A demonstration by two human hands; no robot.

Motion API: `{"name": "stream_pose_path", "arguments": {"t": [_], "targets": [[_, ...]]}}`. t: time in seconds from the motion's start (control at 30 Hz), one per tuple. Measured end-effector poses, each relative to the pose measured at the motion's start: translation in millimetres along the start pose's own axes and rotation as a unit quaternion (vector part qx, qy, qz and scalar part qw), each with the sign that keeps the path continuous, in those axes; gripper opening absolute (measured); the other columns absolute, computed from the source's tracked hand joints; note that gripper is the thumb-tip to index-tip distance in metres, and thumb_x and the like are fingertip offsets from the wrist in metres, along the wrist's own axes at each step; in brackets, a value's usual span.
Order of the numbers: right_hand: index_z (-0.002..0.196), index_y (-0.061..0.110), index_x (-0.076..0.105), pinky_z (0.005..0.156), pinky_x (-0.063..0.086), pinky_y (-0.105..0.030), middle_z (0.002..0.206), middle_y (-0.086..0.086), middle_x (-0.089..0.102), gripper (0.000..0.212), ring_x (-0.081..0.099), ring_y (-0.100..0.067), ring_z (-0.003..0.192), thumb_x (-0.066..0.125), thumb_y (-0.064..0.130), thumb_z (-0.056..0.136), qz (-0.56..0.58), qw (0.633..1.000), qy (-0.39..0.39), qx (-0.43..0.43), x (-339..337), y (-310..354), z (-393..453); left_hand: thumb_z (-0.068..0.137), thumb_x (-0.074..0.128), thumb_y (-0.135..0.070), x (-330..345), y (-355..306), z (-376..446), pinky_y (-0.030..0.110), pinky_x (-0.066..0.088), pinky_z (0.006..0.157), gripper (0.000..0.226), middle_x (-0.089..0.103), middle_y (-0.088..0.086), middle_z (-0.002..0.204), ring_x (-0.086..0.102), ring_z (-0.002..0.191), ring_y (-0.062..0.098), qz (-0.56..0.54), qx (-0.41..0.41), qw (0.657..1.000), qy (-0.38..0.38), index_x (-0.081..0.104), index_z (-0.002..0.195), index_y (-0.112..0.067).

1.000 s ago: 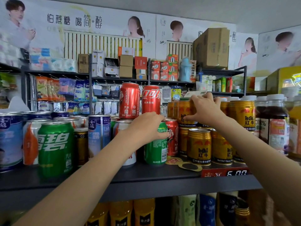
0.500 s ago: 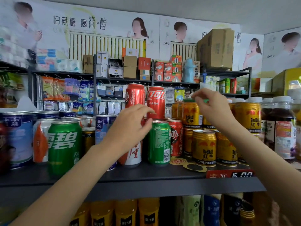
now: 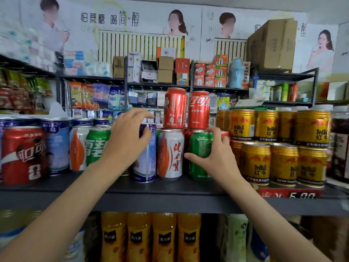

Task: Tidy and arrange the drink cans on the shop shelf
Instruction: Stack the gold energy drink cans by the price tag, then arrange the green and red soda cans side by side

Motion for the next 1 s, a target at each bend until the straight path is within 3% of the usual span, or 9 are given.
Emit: {"name": "stream_pose_path", "arguments": {"t": [0.13, 0.37, 0.5, 0.6, 0.67, 0.73, 0.87, 0.93, 1.0], "targets": [[0.124, 0.025, 0.03, 0.09, 0.043, -0.034, 0.125, -0.007, 0.046, 0.077, 0.047, -0.024, 0.115, 0.08, 0.036, 0.066, 0.014, 1.0, -0.012, -0.006, 3, -2, 7, 0.087, 0.052, -0.01, -3, 5, -14, 0.022, 0.022, 0.098, 0.041, 0.041, -0.002, 0.131, 0.036, 0.123, 0.016, 0.012, -0.002, 1.0, -0.009, 0.047, 0.127, -0.016], [0.114, 0.026, 0.036, 0.081, 0.052, -0.038, 0.109, 0.002, 0.051, 0.072, 0.056, -0.021, 0.1, 0.084, 0.02, 0.061, 0.162, 0.984, -0.071, -0.031, -47, 32, 15, 0.087, 0.054, -0.008, -48, 45, -25, 0.024, 0.032, 0.096, 0.035, 0.047, -0.004, 0.12, 0.043, 0.115, 0.011, -0.049, -0.083, 0.991, -0.095, 0.049, 0.12, -0.016], [0.107, 0.032, 0.039, 0.069, 0.056, -0.029, 0.105, 0.001, 0.057, 0.067, 0.063, -0.014, 0.088, 0.082, 0.02, 0.057, 0.337, 0.938, 0.032, -0.07, -62, 89, 7, 0.09, 0.053, -0.01, -58, 68, -34, 0.01, 0.038, 0.077, 0.02, 0.055, -0.005, 0.111, 0.051, 0.111, 0.013, -0.236, -0.208, 0.941, -0.124, 0.054, 0.109, -0.017], [0.105, 0.035, 0.042, 0.074, 0.057, -0.031, 0.11, -0.001, 0.06, 0.07, 0.065, -0.014, 0.091, 0.081, 0.028, 0.048, 0.377, 0.914, 0.12, -0.093, -48, 135, -3, 0.081, 0.063, -0.038, -75, 78, -39, 0.021, 0.044, 0.088, 0.028, 0.064, -0.007, 0.111, 0.057, 0.11, 0.01, -0.369, -0.164, 0.914, -0.045, 0.059, 0.106, -0.026], [0.11, 0.032, 0.042, 0.074, 0.057, -0.03, 0.109, -0.001, 0.062, 0.071, 0.065, -0.014, 0.092, 0.083, 0.025, 0.053, 0.372, 0.907, 0.157, -0.116, -30, 165, -7, 0.067, 0.068, -0.052, -89, 81, -41, 0.025, 0.046, 0.09, 0.049, 0.065, -0.009, 0.116, 0.059, 0.11, 0.006, -0.416, -0.103, 0.899, 0.091, 0.058, 0.112, -0.034], [0.11, 0.028, 0.042, 0.074, 0.058, -0.032, 0.106, -0.003, 0.064, 0.065, 0.067, -0.017, 0.09, 0.084, 0.02, 0.061, 0.367, 0.901, 0.182, -0.141, -8, 194, -10, 0.055, 0.076, -0.053, -100, 89, -43, 0.02, 0.052, 0.083, 0.057, 0.066, -0.014, 0.113, 0.061, 0.106, 0.004, -0.441, -0.089, 0.879, 0.156, 0.059, 0.108, -0.042], [0.11, 0.027, 0.042, 0.083, 0.055, -0.037, 0.104, -0.002, 0.064, 0.06, 0.065, -0.016, 0.092, 0.082, 0.028, 0.065, 0.301, 0.918, 0.165, -0.198, 35, 232, -18, 0.027, 0.083, -0.064, -119, 122, -50, 0.007, 0.05, 0.065, 0.072, 0.068, -0.026, 0.092, 0.062, 0.085, -0.013, -0.48, -0.115, 0.864, 0.105, 0.064, 0.092, -0.043], [0.117, 0.022, 0.044, 0.093, 0.047, -0.033, 0.114, 0.002, 0.06, 0.062, 0.059, -0.012, 0.104, 0.079, 0.036, 0.068, 0.22, 0.937, 0.133, -0.237, 50, 241, -19, 0.035, 0.083, -0.057, -123, 138, -54, -0.001, 0.044, 0.061, 0.079, 0.059, -0.032, 0.087, 0.053, 0.072, -0.028, -0.432, -0.15, 0.885, 0.084, 0.05, 0.105, -0.04], [0.128, 0.018, 0.044, 0.1, 0.036, -0.023, 0.127, 0.001, 0.052, 0.067, 0.048, -0.011, 0.115, 0.075, 0.04, 0.072, 0.108, 0.953, 0.117, -0.257, 62, 244, -17, 0.049, 0.081, -0.047, -121, 145, -55, 0.006, 0.049, 0.076, 0.069, 0.059, -0.024, 0.096, 0.056, 0.082, -0.022, -0.343, -0.175, 0.917, 0.105, 0.052, 0.11, -0.034]]}}
Point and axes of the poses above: each hand's wrist, its own z-axis towards the middle knuckle, its own x-axis out of the palm, y = z × x, the point moved 2 cm from there along z, towards the middle knuckle
